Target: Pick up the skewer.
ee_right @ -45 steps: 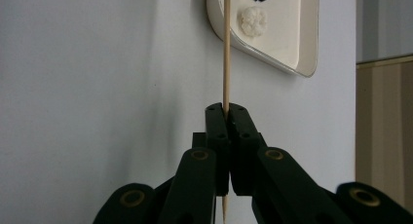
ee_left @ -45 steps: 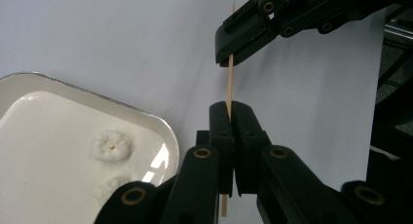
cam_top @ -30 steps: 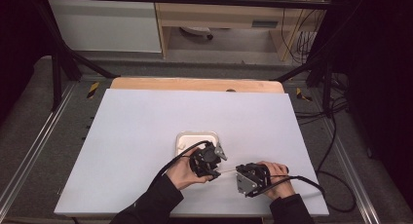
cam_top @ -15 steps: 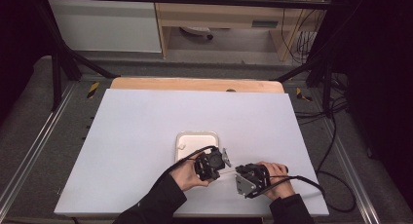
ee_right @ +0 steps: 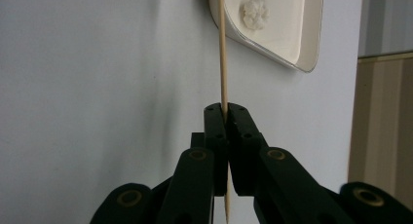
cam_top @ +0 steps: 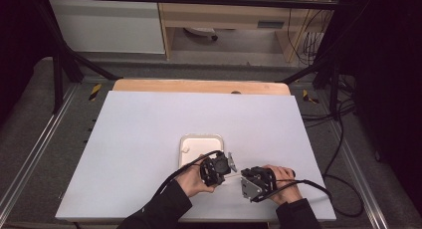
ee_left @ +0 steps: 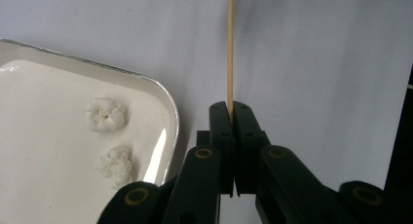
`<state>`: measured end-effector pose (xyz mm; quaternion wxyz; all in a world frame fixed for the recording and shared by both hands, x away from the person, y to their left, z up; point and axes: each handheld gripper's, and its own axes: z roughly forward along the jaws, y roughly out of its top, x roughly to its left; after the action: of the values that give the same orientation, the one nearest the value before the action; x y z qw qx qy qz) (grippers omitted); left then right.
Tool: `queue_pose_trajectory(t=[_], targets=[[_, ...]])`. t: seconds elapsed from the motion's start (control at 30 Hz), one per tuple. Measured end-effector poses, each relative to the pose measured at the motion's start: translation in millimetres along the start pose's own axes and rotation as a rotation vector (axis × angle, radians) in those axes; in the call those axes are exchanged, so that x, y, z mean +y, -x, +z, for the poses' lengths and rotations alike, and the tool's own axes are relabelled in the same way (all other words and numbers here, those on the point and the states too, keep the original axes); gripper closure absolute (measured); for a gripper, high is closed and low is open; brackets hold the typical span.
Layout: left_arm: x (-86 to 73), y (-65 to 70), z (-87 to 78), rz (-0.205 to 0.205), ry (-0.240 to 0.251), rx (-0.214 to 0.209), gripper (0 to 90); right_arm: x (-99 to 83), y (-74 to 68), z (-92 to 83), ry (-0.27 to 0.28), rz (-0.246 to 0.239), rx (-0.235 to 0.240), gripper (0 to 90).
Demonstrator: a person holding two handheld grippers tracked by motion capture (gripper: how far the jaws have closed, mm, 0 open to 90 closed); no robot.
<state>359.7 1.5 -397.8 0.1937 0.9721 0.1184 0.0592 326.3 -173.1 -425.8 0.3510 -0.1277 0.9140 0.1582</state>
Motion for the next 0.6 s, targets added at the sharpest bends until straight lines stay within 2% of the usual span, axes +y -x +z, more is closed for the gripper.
queue_pose_trajectory(t=[0.07, 0.13, 0.17, 0.2, 0.23, 0.27, 0.37, 0.43, 0.57, 0.6], targets=[[-0.2, 0.1, -0.5, 0.001, 0.001, 0.005, 88.7, -0.2, 0.2, -0.5, -0.001, 0.013, -0.001, 86.3], [-3.6, -0.3, -2.9, -0.019, 0.019, 0.013, 88.7, -1.7, 2.5, -2.4, 0.011, 0.079, -0.003, 72.5], [-3.6, -0.3, -2.9, -0.019, 0.019, 0.013, 88.7, -1.7, 2.5, -2.4, 0.011, 0.079, -0.003, 72.5], [-5.5, -1.3, -3.7, -0.018, 0.028, 0.014, 88.7, -3.5, 3.6, -4.7, 0.006, 0.150, -0.002, 62.9], [-7.2, -2.0, -5.1, -0.022, 0.026, 0.020, 88.7, -3.5, 3.6, -4.7, 0.006, 0.150, -0.002, 62.9], [-9.1, -2.9, -6.0, -0.025, 0.030, 0.023, 88.8, -4.8, 5.1, -5.4, 0.000, 0.177, -0.017, 58.8], [-16.6, -5.8, -10.3, -0.035, 0.032, 0.037, 88.7, -12.3, 10.2, -9.5, 0.036, 0.310, -0.032, 44.7], [-18.6, -6.4, -11.1, -0.041, 0.038, 0.025, 88.8, -16.1, 12.2, -11.0, 0.060, 0.401, -0.040, 36.3], [-28.1, -9.4, -15.7, -0.058, 0.048, 0.036, 88.7, -24.3, 17.1, -12.6, 0.054, 0.614, -0.024, 22.0], [-31.0, -10.4, -17.5, -0.064, 0.050, 0.042, 88.7, -24.3, 17.1, -12.6, 0.054, 0.614, -0.024, 22.0]])
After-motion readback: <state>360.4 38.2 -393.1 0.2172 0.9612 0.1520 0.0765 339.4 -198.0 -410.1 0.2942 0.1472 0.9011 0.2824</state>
